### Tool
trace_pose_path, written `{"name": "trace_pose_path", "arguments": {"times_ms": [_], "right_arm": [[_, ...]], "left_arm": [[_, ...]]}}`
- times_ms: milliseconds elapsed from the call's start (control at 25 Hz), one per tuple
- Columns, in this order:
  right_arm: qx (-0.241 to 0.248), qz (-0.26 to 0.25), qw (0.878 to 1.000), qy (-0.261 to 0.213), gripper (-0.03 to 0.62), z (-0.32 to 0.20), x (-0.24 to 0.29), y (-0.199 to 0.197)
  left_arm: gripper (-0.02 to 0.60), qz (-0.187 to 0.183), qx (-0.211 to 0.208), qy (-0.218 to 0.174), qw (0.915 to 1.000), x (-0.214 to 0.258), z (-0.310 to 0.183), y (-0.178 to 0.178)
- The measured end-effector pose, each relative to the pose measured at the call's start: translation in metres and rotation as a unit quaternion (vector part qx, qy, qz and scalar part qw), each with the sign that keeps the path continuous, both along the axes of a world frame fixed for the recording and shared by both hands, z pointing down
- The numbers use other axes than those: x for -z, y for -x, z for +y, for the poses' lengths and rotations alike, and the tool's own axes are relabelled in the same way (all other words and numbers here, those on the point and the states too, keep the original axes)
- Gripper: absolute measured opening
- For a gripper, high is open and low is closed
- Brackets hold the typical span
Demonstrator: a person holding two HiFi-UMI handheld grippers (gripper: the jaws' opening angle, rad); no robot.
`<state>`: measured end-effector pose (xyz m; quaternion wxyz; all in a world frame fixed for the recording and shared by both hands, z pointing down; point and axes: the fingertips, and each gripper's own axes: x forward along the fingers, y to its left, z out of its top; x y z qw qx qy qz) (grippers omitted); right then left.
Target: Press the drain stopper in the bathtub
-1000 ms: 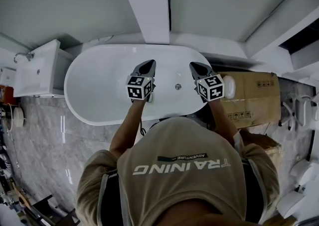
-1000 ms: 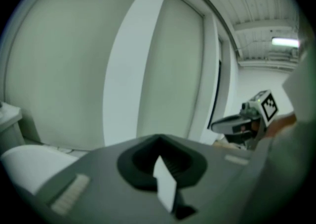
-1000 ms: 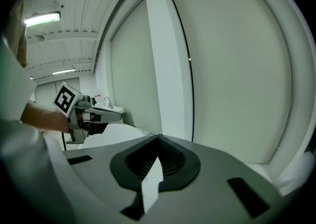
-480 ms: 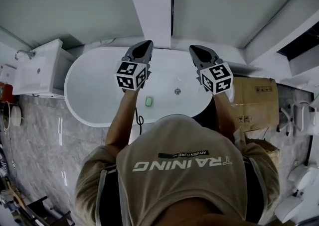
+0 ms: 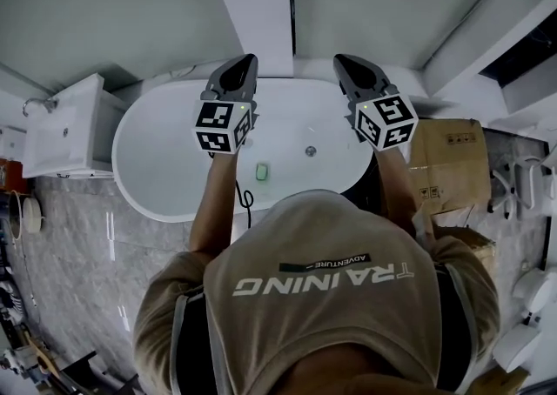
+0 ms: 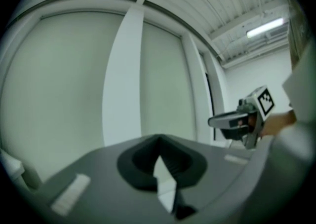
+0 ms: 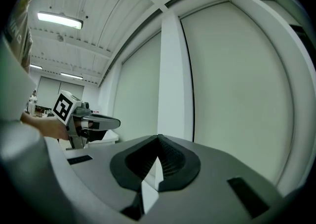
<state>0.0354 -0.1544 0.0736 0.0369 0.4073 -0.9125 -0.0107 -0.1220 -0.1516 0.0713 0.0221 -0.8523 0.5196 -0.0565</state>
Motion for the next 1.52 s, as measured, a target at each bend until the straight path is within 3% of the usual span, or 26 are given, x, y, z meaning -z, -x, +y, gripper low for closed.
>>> {"name": "trace_pose_path", "arguments": {"times_ms": [200, 480, 1000, 1200, 1520], "right_arm": [[-0.002, -0.002, 1.000, 0.003, 0.008, 0.003, -0.002, -0.005], [0.009, 0.009, 1.000, 0.014, 0.008, 0.005, -0.009, -0.010], [0.017, 0.008, 1.000, 0.002, 0.008, 0.009, -0.010, -0.011], [0.026, 0.006, 1.000, 0.003, 0.008, 0.015, -0.011, -0.006], [0.035, 0.009, 0.999, 0.009, 0.008, 0.019, -0.019, -0.005]], "left_arm": [[0.002, 0.006, -0.019, -0.008, 0.9998, 0.010, 0.007, -0.013], [0.002, 0.016, -0.018, 0.012, 0.9996, -0.005, 0.006, -0.018], [0.002, -0.011, -0.001, 0.009, 0.9999, -0.009, 0.012, -0.013], [0.002, 0.023, -0.016, 0.017, 0.9995, -0.009, 0.018, -0.020], [0.002, 0.030, -0.014, 0.031, 0.9990, -0.020, 0.027, -0.022]]}}
